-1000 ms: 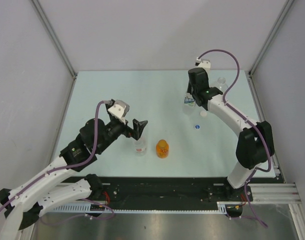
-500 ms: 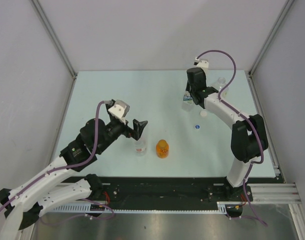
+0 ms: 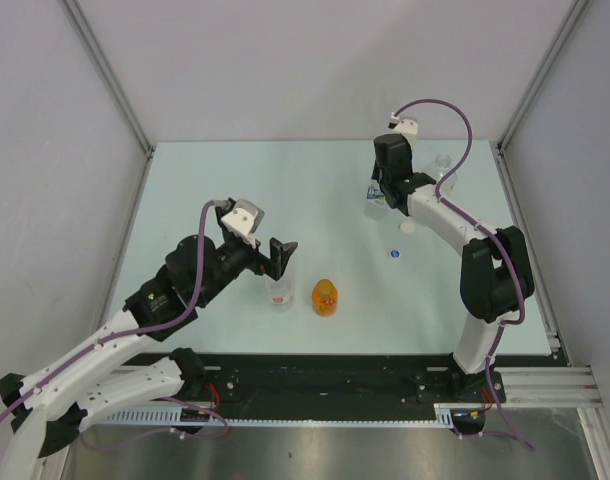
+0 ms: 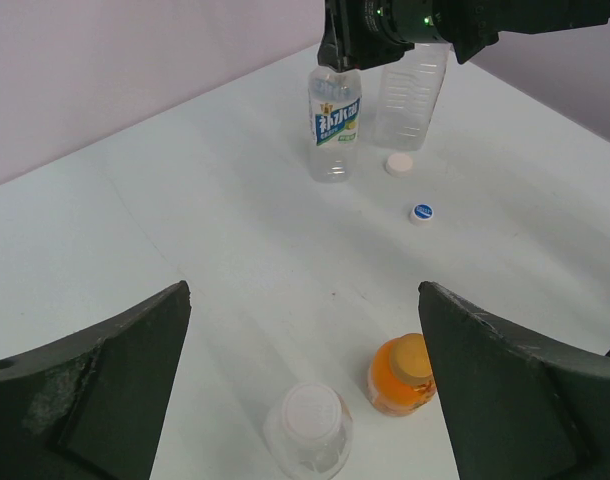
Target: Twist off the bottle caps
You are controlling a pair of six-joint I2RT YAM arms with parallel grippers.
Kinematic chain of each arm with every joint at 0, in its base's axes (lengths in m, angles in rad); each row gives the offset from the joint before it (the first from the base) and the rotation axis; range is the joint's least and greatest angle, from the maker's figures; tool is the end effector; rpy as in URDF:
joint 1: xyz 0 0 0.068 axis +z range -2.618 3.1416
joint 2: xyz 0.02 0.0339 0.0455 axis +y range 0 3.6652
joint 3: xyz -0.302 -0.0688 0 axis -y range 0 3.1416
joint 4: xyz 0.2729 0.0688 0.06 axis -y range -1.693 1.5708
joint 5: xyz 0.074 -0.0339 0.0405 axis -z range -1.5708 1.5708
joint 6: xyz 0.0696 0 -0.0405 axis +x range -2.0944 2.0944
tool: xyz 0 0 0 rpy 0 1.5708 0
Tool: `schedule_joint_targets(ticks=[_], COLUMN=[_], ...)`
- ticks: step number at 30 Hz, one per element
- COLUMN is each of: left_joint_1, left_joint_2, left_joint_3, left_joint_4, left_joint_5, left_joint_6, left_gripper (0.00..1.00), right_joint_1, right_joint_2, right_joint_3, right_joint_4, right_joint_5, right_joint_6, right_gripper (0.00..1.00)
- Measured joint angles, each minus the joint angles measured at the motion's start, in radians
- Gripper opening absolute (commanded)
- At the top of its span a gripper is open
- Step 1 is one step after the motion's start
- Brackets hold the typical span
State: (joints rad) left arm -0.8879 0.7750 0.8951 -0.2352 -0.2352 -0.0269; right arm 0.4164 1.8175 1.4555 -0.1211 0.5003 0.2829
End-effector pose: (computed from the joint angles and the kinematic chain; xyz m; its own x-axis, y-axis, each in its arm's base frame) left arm 0.1443 -0.1517 0.4008 -0.0888 0.0677 -0.9937 0.6061 0.7954 0.0000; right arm 0.4615 0.1676 0.3031 -0.3986 0.0915 -0.9126 0.1508 0.9880 0.0332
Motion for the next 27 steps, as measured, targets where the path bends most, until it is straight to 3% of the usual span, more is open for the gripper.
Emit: schedule_joint_targets(ticks=[8, 27], left_joint_1=[0.000, 0.000], left_joint_2=[0.002, 0.004], left_joint_3=[-0.001, -0.005], left_joint_4=[0.000, 0.000], left_joint_5=[0.002, 0.006], left_joint_6=[-0.001, -0.007], left_gripper=[1.00, 1.00], right_joint_1=[0.010, 0.018], right_joint_2=[-0.004, -0.029], right_joint_3=[0.000, 0.000], right_joint_4=[-0.011, -0.046], right_joint_5=[-0.008, -0.019], right_joint_6=[-0.003, -0.004], right_gripper=[0.57, 0.63])
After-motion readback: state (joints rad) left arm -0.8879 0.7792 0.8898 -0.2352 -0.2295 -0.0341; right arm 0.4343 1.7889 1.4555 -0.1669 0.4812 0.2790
